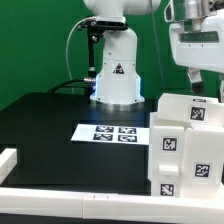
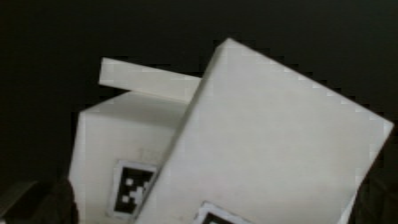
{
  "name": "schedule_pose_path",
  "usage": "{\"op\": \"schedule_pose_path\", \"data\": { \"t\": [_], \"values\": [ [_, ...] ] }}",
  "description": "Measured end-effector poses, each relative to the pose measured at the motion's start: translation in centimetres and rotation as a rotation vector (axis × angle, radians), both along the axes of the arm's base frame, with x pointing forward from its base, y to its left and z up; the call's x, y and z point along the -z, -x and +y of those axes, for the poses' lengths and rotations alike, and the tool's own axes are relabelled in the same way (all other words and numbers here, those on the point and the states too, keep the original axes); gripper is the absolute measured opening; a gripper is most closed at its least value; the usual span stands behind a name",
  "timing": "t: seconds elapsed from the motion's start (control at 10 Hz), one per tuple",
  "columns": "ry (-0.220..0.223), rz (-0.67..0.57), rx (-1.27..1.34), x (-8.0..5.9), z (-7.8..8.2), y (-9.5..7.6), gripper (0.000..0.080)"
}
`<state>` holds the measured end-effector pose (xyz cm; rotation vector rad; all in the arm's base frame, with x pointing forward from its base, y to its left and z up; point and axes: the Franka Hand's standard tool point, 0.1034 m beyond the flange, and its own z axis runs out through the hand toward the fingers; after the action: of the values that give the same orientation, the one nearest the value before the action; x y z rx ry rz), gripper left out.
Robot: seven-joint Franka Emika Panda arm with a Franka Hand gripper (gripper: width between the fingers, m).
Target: Assemble cabinet
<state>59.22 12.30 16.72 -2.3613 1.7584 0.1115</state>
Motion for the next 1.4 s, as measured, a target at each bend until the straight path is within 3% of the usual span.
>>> {"op": "schedule_pose_path", "data": {
  "t": [0.3, 0.4, 0.6, 0.8, 0.9, 1.1, 1.4],
  "values": [
    [0.057, -0.044, -0.438, -1.3, -0.3, -0.3, 0.0797],
    [0.082, -0.108, -0.668, -1.1, -0.6, -0.5, 0.0797],
    [0.057, -0.141, -0.733, -0.6, -1.5, -0.8, 0.0797],
    [0.086, -0.159, -0.9, -0.6, -1.6, -0.8, 0.0797],
    [0.144, -0.163, -1.099, -0.9, -1.7, -1.0, 0.0797],
    [0.208, -0.166, -1.446, -1.4, -1.3, -1.2, 0.0797],
    [0.211, -0.17, -1.642, -1.2, -1.5, -1.1, 0.0797]
  ]
}}
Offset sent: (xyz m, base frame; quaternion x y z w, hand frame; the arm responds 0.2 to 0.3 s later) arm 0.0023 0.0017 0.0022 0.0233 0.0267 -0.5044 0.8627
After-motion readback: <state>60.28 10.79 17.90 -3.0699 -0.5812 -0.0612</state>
